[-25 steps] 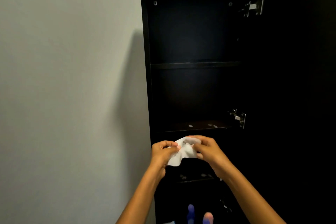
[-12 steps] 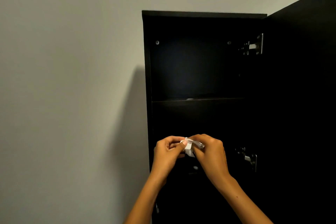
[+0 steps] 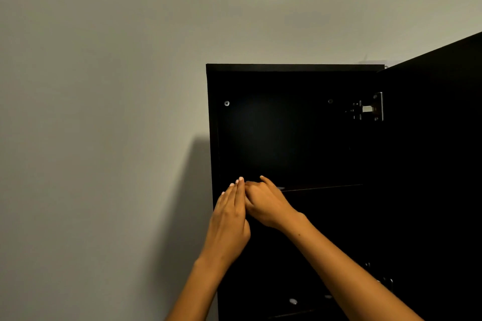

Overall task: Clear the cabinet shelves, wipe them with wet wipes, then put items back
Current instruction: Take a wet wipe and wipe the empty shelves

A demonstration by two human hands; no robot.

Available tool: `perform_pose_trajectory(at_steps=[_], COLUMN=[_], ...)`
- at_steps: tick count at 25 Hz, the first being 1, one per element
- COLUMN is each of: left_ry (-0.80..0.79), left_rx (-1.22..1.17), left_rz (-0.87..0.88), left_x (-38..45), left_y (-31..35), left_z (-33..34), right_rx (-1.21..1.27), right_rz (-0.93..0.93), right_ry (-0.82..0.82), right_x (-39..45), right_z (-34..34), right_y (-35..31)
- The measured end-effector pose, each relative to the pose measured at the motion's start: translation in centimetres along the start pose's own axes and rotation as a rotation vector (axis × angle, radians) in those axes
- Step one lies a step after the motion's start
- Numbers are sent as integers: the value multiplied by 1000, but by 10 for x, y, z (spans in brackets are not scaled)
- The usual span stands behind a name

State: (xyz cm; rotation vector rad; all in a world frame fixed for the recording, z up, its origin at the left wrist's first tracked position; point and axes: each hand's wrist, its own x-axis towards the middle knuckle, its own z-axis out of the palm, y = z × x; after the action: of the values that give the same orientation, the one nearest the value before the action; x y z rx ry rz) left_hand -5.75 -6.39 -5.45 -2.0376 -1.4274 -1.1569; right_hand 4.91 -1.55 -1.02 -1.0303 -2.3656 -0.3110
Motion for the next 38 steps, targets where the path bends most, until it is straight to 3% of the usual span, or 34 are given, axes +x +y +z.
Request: perform_pose_trajectory(at_steps=[3, 6, 8, 10, 15, 19, 24, 26, 28, 32, 38], left_ry=[-74, -55, -36, -22, -54, -50, -38, 5, 48, 94, 143], left_rx=[44, -194, -420, -577, -678, -408, 125, 209, 264, 292, 292], left_rz=[54, -7, -116, -228, -304, -172, -40, -3, 42, 56, 59], left_x=[5, 8, 17, 27, 31, 25, 10, 9, 10, 12, 12], left_y=[-7, -7, -12, -16, -12, -5, -6, -10, -13, -16, -15], left_z=[-1, -4, -8, -13, -12, 5, 27, 33, 39, 42, 42], right_rx=[-251, -210, -88, 132, 398, 274, -146, -64, 8, 63, -146], right_rz=[181, 292, 158, 53, 124, 96, 317, 375, 257, 84, 445], right_ry=[-40, 29, 12, -127, -400, -416, -153, -29, 32, -73, 74], right_x=[-3, -22, -17, 4, 55, 45, -4, -28, -32, -8, -40], right_z=[-11, -15, -10, -6, -14, -15, -25, -23, -17, -4, -23], right_y=[38, 51, 33, 15, 6, 17, 69, 77, 65, 47, 87])
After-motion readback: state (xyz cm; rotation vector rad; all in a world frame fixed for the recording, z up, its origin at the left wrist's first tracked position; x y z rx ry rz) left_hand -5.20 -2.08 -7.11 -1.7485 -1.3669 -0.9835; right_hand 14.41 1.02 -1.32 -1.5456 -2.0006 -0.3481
